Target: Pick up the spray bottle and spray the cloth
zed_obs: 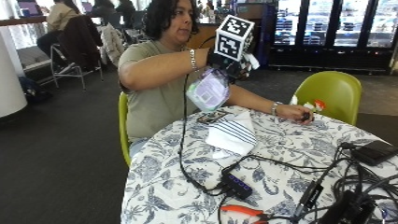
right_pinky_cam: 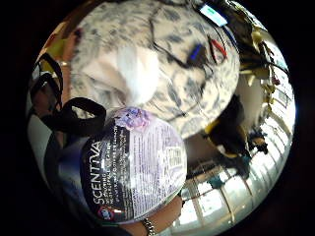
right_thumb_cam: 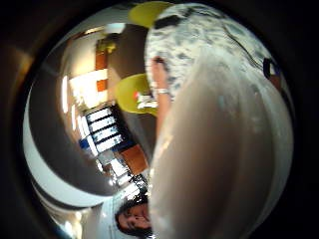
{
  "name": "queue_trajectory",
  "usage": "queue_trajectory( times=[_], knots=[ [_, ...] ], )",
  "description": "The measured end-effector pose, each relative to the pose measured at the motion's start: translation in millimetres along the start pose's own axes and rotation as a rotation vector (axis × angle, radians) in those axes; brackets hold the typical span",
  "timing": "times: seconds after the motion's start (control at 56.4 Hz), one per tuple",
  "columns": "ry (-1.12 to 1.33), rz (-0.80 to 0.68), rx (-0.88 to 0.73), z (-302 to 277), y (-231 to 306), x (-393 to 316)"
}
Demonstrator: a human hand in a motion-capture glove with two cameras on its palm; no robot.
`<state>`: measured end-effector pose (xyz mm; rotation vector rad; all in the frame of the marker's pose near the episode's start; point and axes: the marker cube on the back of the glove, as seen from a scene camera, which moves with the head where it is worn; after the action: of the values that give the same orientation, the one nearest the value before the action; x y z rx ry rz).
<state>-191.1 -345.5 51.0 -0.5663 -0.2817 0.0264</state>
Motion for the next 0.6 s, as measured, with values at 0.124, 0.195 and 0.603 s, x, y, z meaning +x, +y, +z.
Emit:
queue_trajectory(
  times=[0.124,0.195,0.603],
  knots=[
    [-0.195,-0.204,0.193,-6.5,-24.6,-46.2],
    [-0.317,-0.309,0.266,-0.6,-40.1,-67.3],
    [-0.742,-0.473,0.573,94.4,-158.4,-117.5]
  ],
)
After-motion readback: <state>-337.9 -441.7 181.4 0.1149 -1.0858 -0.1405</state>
